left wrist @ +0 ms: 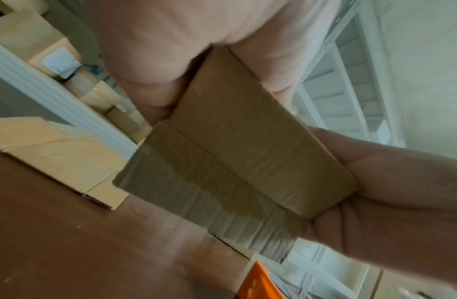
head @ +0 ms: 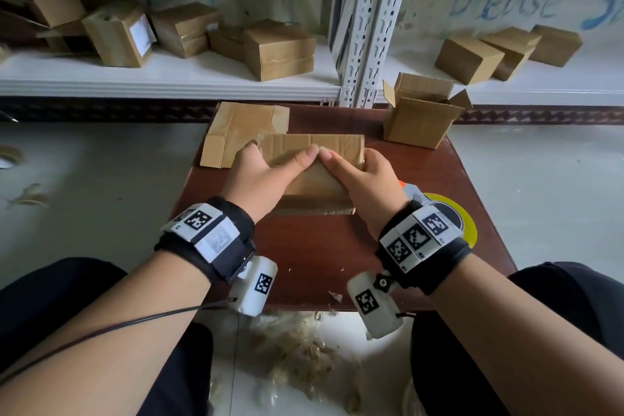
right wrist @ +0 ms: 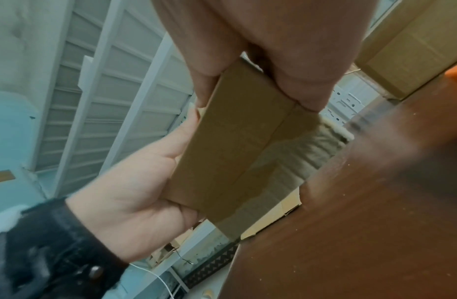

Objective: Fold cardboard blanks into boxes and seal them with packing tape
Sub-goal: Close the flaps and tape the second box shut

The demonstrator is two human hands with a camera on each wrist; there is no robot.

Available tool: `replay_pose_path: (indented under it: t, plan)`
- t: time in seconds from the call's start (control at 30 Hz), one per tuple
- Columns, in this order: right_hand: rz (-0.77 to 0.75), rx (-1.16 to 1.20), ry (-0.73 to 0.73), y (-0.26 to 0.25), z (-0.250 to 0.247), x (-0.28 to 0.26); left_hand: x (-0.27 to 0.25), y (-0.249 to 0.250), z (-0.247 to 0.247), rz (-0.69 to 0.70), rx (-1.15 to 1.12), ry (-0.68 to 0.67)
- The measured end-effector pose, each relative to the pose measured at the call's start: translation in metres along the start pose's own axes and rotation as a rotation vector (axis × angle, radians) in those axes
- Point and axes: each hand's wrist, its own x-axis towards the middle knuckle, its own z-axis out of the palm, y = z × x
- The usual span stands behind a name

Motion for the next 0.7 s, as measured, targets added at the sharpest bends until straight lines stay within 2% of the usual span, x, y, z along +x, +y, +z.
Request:
replay_pose_path:
  t: [0.13,0.27,0.37,0.43,0.53,0.63,0.7]
  plan:
    - [0.009,-0.004,0.004,0.0,0.0,0.0,-0.008,0.004,0.001,0.095,0.119,-0.017]
    - [0.062,-0.019,-0.063,-0.01,-0.003,-0.002,-0.01,0.004,-0.004,-0.024,-0.059,0.014]
    - [0.141,0.126,-0.134,-0.017,-0.007,-0.007,-0.009,0.008,-0.009,-0.125,-0.061,0.102]
    - [0.162,0.203,-0.169,-0.02,-0.01,-0.008,-0.004,0.008,-0.011,-0.164,-0.15,0.094]
    - [0.106,0.179,-0.195,-0.025,-0.012,-0.005,-0.005,0.01,-0.012,-0.199,-0.372,-0.042]
    - [-0.07,-0.064,-0.16,-0.029,-0.014,-0.007,-0.011,0.014,-0.01,-0.294,-0.533,-0.259]
    - [-0.139,-0.222,-0.141,-0.029,-0.019,-0.008,-0.014,0.016,-0.008,-0.346,-0.647,-0.333]
